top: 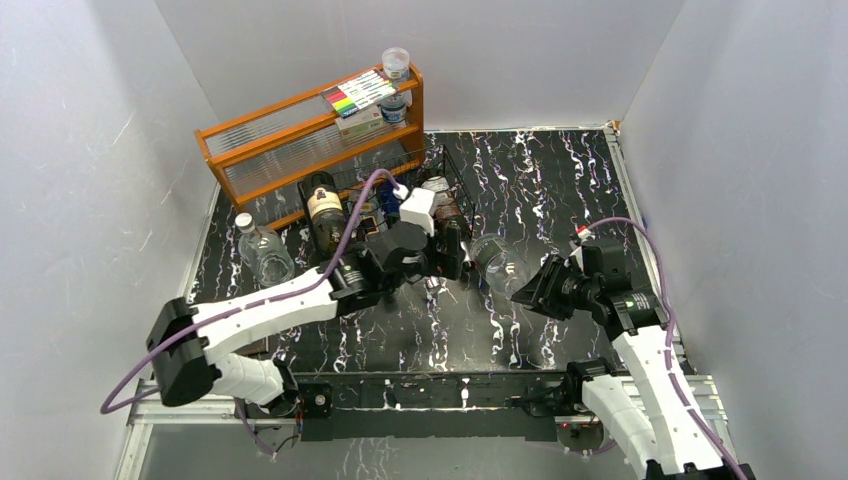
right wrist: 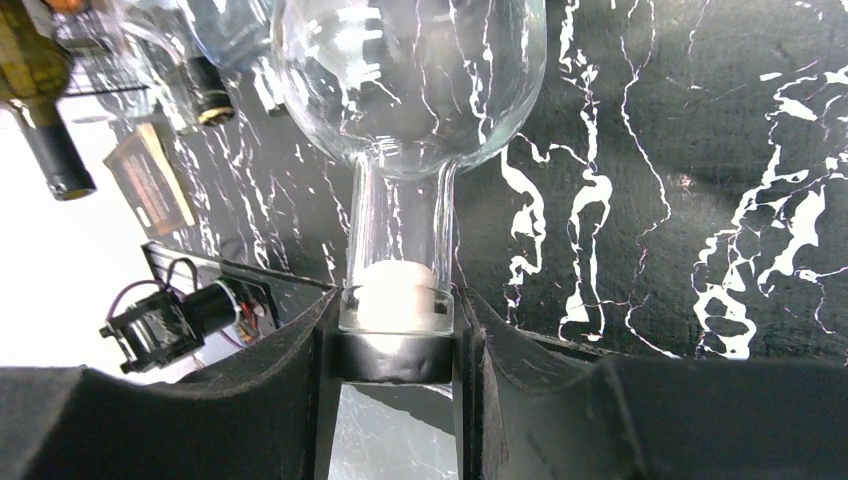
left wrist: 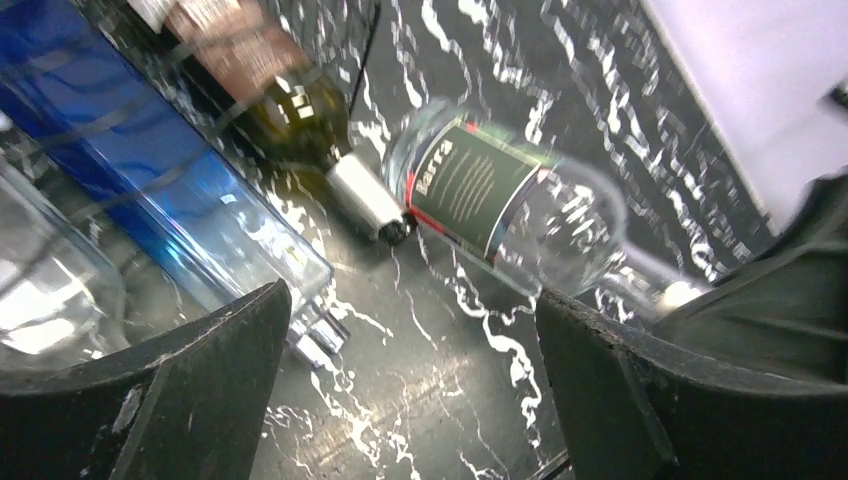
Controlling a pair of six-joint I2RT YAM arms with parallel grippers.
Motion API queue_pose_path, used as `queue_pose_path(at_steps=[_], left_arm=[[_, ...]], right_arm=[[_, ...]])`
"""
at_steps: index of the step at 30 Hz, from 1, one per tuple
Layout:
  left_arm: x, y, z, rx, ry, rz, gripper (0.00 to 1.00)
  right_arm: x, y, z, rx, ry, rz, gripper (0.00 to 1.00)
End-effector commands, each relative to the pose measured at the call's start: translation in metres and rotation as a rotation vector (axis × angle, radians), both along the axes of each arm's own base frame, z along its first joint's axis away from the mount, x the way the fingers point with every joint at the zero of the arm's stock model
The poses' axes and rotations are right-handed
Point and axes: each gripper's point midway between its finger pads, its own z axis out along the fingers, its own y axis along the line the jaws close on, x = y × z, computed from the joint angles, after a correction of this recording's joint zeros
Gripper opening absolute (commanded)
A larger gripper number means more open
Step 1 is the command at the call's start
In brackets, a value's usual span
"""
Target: Put the wine bottle on the wine rack
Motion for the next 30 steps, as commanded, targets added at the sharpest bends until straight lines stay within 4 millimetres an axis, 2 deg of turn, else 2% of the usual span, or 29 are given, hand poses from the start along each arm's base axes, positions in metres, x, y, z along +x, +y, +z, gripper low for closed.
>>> queue_pose_path(at_steps=[1,6,13,24,28,30], left_arm=[[0.013,0.028,0.066,-0.051,-0.160,0.098,0.92],[0.011,0.038,0.075,-0.058,-0.182,0.110,0.93],[0.008,0.046,0.074,-0.040,-0.188,0.110,0.94],[0.006,0.059,0.070,-0.011,-0.201,0.125,0.96],[0.006,0.059,0.067,0.003,-0.200,0.120,0.97],[0.006,0.060,0.067,0.009,-0.200,0.119,0.97]], right_arm=[[0.004,0.001,-0.013,-0.044,-0.018,0.038,0.09],[0.003,0.013,-0.031,-0.126,-0.001,0.075,0.14],[0.004,0.031,-0.044,-0.266,-0.021,0.110,0.16],[0.000,0.023,-0.081,-0.567,-0.008,0.102,0.22],[0.000,0.023,-0.090,-0.632,-0.014,0.095,0.27],[0.001,0.024,-0.092,-0.640,-0.024,0.094,0.33]])
